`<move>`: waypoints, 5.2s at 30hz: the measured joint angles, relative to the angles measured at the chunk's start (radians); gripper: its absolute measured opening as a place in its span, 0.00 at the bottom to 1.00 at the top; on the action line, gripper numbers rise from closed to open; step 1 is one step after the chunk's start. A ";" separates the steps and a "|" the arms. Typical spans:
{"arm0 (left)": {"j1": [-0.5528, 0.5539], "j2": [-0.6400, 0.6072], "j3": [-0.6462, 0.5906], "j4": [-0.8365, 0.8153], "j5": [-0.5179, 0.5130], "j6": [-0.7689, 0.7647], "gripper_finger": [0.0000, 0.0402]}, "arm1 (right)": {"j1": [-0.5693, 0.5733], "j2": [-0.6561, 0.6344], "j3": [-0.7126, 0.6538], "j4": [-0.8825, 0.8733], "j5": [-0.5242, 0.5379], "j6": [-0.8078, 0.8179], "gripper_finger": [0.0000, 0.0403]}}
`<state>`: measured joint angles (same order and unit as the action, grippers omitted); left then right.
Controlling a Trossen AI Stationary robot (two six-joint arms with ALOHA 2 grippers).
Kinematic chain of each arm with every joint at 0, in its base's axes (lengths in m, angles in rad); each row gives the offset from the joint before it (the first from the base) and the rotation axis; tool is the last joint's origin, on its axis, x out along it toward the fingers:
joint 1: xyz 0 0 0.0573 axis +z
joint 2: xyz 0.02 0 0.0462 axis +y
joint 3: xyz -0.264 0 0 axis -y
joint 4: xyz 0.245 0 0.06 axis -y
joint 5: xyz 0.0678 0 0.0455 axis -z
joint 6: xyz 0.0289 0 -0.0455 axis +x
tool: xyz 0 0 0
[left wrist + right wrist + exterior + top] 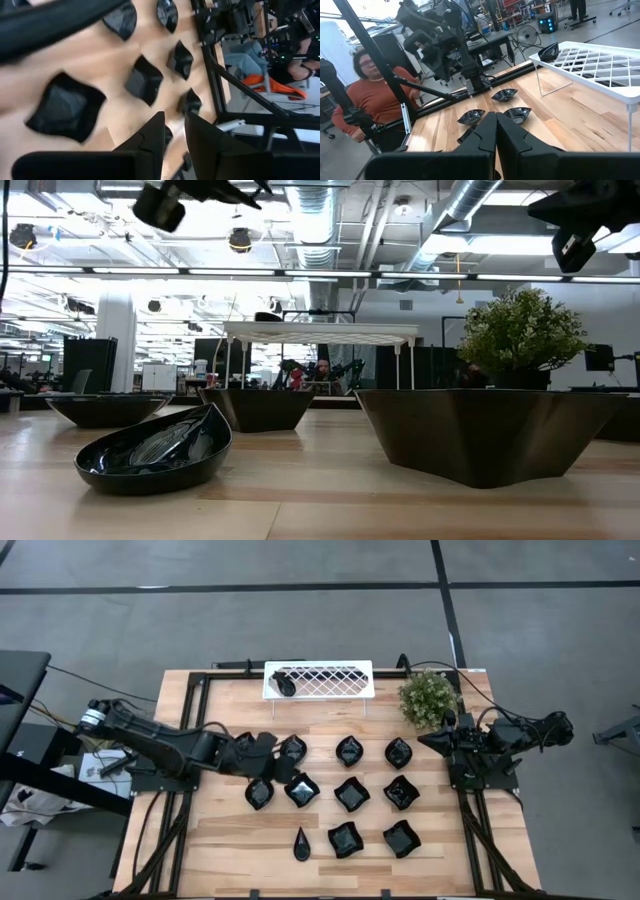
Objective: Pick & Place Mini shaped plates
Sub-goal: Stack the black drop shaped plate on top of the black drop shaped plates on the shelf
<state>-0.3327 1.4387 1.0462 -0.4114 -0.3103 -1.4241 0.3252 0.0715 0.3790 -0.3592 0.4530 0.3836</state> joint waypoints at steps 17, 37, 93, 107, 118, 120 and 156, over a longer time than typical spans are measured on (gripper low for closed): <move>-0.300 0.178 -0.002 0.016 0.008 -0.505 0.19 | 0.000 0.000 0.000 -0.007 -0.007 0.000 0.00; -0.343 0.478 0.064 0.178 0.103 -0.548 0.19 | 0.000 0.000 0.000 -0.003 -0.007 0.002 0.00; -0.224 0.581 0.052 0.060 0.102 -0.416 0.19 | 0.000 0.000 0.000 -0.007 -0.007 0.001 0.00; -0.274 0.579 0.071 0.067 0.100 -0.420 0.19 | 0.000 0.000 0.000 -0.008 -0.007 0.001 0.00; -0.262 0.579 0.071 0.065 0.092 -0.355 0.19 | 0.000 0.000 0.000 -0.008 -0.007 0.001 0.00; -0.266 0.579 0.071 0.069 0.083 -0.354 0.19 | 0.000 0.000 0.000 -0.008 -0.007 0.001 0.00; -0.266 0.608 0.071 0.097 0.074 -0.326 0.19 | 0.000 0.000 0.000 -0.007 -0.007 0.001 0.00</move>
<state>-0.5991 2.0464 1.1169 -0.3141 -0.2361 -1.7503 0.3250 0.0715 0.3790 -0.3660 0.4461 0.3847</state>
